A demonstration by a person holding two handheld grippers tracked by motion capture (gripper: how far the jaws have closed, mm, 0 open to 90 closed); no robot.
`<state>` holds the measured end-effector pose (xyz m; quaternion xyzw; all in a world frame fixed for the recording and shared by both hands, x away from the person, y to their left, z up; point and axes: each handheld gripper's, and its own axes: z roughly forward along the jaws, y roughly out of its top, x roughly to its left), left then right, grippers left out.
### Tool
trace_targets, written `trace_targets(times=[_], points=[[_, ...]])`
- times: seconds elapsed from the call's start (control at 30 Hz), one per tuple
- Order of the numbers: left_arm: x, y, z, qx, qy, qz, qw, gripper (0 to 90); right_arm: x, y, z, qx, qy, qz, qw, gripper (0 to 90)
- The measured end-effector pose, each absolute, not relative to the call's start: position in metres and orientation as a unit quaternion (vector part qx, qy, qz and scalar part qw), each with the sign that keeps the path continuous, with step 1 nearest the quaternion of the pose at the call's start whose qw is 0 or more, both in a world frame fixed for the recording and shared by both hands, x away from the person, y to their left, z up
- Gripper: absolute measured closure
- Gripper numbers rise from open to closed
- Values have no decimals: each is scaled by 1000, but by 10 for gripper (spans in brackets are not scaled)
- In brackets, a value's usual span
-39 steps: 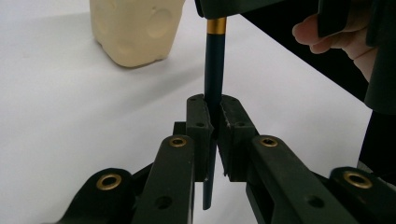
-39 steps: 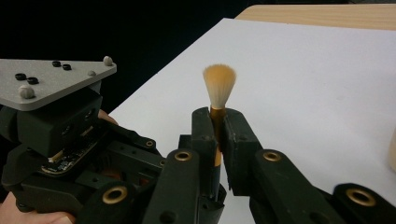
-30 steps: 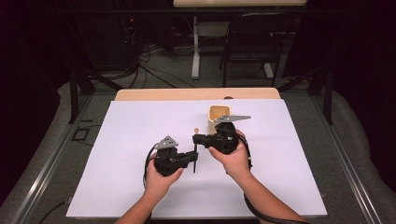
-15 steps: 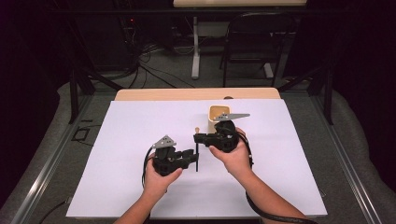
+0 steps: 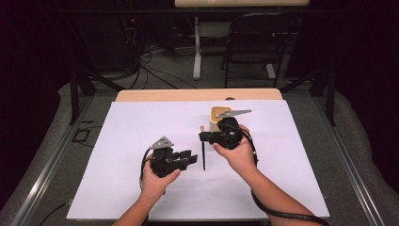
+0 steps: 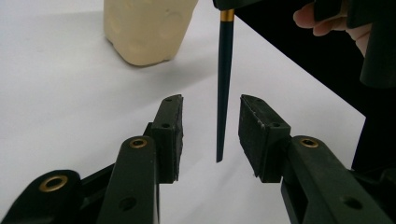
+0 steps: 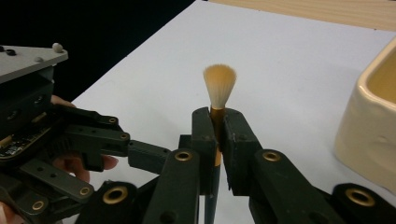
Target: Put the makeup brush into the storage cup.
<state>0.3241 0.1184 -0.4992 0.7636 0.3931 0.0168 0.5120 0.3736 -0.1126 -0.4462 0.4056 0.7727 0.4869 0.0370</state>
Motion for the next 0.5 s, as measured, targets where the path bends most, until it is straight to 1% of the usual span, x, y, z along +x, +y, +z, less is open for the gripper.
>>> trace_targets(times=[0.33,0.5], points=[[325,129,-500,756,404,21,514,587,386,-119,-438,420,777,465,60,840],[326,134,-500,752,408,26,517,559,393,-124,-434,432,777,452,69,840]])
